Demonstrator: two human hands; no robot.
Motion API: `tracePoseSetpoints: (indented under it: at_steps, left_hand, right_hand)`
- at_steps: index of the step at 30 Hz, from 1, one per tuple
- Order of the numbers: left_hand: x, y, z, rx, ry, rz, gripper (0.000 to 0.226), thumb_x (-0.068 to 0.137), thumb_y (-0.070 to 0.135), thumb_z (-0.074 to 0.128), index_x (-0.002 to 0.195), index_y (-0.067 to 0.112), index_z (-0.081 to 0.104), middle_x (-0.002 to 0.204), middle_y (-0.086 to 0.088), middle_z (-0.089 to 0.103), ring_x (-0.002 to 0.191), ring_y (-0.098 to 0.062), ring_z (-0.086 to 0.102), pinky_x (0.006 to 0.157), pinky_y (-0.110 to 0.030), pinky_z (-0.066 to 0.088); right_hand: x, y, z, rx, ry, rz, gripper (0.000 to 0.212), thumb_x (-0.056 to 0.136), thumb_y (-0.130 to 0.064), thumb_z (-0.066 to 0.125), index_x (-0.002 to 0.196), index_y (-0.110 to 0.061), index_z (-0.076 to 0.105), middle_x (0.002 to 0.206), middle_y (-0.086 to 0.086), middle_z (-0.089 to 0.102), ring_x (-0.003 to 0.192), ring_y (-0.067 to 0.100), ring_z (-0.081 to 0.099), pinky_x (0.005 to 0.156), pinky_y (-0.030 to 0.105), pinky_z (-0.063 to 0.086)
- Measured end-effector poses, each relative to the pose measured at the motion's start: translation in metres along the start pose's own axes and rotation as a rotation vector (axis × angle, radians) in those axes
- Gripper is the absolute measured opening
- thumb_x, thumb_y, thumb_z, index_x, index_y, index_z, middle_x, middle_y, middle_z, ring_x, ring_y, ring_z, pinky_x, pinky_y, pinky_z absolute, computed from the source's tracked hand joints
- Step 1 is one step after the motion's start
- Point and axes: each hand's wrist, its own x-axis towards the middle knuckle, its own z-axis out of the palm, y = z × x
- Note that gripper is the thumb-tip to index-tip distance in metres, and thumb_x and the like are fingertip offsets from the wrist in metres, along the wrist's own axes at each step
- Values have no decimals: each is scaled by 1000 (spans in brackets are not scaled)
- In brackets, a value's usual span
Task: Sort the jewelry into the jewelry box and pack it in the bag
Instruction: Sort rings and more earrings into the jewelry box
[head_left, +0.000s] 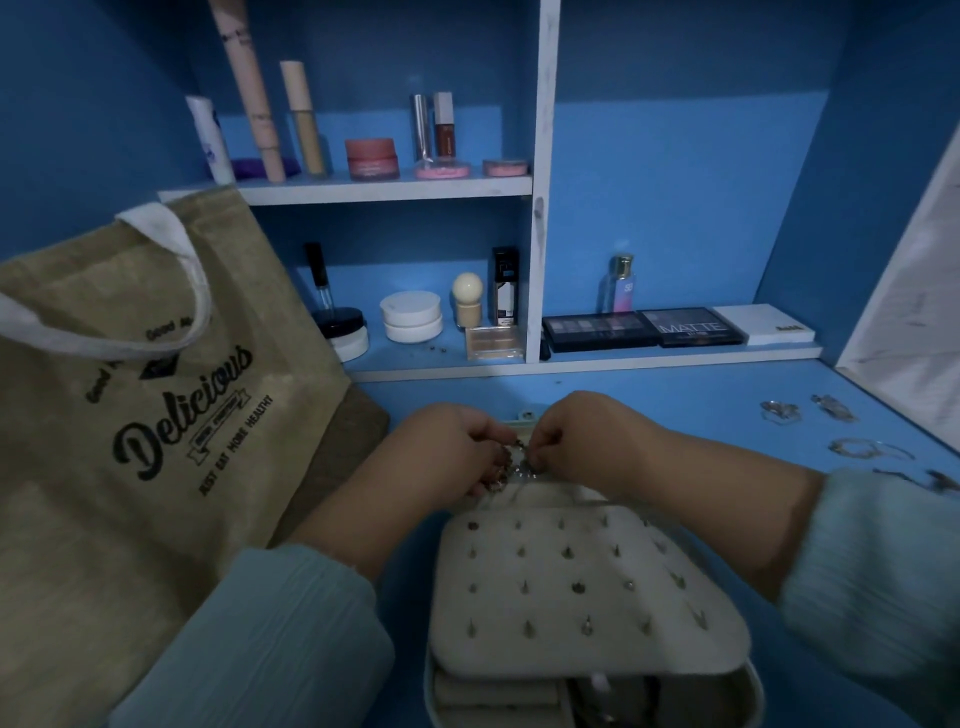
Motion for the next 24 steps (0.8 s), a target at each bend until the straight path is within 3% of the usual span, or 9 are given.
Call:
tracePoseSetpoints:
  at_steps: [2, 4, 8, 10, 12, 16, 19, 21, 24]
  left_hand:
    - [0, 2, -3, 112, -19, 21, 31, 97, 15, 47, 126, 18, 57, 112, -8, 65, 99, -23, 63, 85, -30, 49]
    - [-3, 4, -5, 259, -30, 56, 33, 98, 19, 45, 129, 22, 54, 119, -6, 62, 108, -22, 60, 90, -27, 45]
    - [-5, -2, -8, 414, 66, 163, 32, 96, 21, 47, 127, 23, 57, 121, 0, 61, 108, -14, 56, 85, -18, 39]
    - [-3, -10, -10, 542, 116, 225, 27, 95, 26, 49, 119, 26, 63, 119, -1, 60, 104, -15, 55, 84, -21, 38]
    - [-4, -16, -12, 696, 142, 260, 24, 94, 35, 49, 110, 33, 67, 114, 0, 57, 103, -17, 52, 88, -27, 42]
    - [-11, -15, -11, 847, 131, 195, 24, 94, 44, 44, 111, 45, 62, 121, 5, 44, 117, -21, 35, 99, -36, 28]
    - [-12, -15, -9, 862, 116, 184, 25, 93, 44, 45, 114, 47, 59, 124, 6, 40, 119, -19, 30, 100, -38, 23]
    - [-11, -16, -7, 868, 95, 162, 25, 93, 45, 46, 116, 45, 57, 125, 6, 37, 120, -19, 28, 100, -37, 22]
    - [-10, -18, -4, 829, 77, 165, 26, 95, 40, 45, 118, 43, 55, 127, 5, 34, 122, -18, 26, 101, -35, 21]
  right_hand:
    - [2, -2, 2, -33, 5, -15, 26, 93, -20, 52, 115, -21, 66, 119, 1, 60, 109, 17, 55, 93, 24, 43]
    - [2, -3, 3, -72, 4, -48, 29, 93, -18, 52, 119, -25, 63, 123, -1, 58, 111, 16, 53, 89, 20, 39]
    - [-1, -3, 7, -38, -4, -100, 27, 90, -16, 54, 110, -29, 69, 116, -7, 61, 104, 12, 55, 86, 17, 40]
    - [-4, -4, 6, 6, -22, -105, 25, 90, -16, 53, 105, -27, 71, 114, -8, 63, 102, 12, 57, 91, 21, 44]
    - [-6, -5, 3, 13, -69, -114, 28, 92, -12, 50, 107, -25, 70, 116, -8, 62, 105, 11, 56, 87, 13, 41]
    - [-9, -8, -2, -26, -166, -92, 33, 95, -7, 41, 116, -18, 64, 124, -4, 58, 113, 11, 52, 69, 3, 28]
    - [-9, -12, -4, -71, -201, -81, 34, 96, -8, 38, 120, -17, 61, 128, -3, 56, 116, 11, 49, 70, 9, 33]
    - [-8, -12, -6, -46, -190, -50, 31, 95, -9, 42, 119, -17, 61, 123, -6, 55, 114, 12, 49, 61, 10, 37]
    - [-5, -11, -4, -83, -157, 3, 29, 94, -12, 44, 119, -11, 59, 121, -1, 57, 114, 20, 53, 86, 20, 45]
